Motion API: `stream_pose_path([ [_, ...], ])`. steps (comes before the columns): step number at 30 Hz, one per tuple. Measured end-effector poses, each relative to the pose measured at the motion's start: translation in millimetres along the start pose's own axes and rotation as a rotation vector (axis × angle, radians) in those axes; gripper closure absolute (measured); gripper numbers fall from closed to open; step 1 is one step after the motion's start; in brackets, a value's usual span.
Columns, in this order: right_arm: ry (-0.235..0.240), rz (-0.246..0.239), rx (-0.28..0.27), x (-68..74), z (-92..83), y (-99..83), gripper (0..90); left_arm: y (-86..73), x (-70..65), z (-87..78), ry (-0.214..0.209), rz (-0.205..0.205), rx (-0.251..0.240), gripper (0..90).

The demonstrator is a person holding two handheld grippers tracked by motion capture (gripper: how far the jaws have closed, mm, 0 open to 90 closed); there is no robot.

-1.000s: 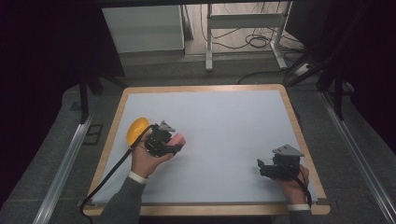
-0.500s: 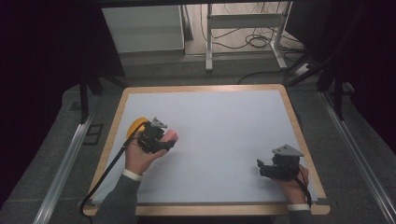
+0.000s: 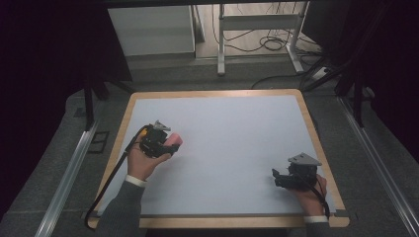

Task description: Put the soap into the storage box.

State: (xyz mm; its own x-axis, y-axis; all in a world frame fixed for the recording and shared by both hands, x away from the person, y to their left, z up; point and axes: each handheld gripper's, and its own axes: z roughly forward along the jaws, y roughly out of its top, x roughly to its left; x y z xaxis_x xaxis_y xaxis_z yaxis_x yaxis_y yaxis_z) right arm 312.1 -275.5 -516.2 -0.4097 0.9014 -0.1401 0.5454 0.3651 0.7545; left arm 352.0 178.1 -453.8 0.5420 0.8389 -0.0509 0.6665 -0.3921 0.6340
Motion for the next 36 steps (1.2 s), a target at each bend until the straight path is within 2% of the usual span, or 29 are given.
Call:
stream_pose_path([
  [20, -0.001, -0.005, 0.009, 0.4, 1.6, -1.1, 6.2, -6.4, 26.0, 10.2, 0.018, -0.055, 0.023, 59.9],
  [36, -0.003, -0.005, 0.010, 0.2, 1.6, -1.3, 6.2, -7.6, 40.5, 10.0, 0.034, -0.092, 0.023, 59.9],
])
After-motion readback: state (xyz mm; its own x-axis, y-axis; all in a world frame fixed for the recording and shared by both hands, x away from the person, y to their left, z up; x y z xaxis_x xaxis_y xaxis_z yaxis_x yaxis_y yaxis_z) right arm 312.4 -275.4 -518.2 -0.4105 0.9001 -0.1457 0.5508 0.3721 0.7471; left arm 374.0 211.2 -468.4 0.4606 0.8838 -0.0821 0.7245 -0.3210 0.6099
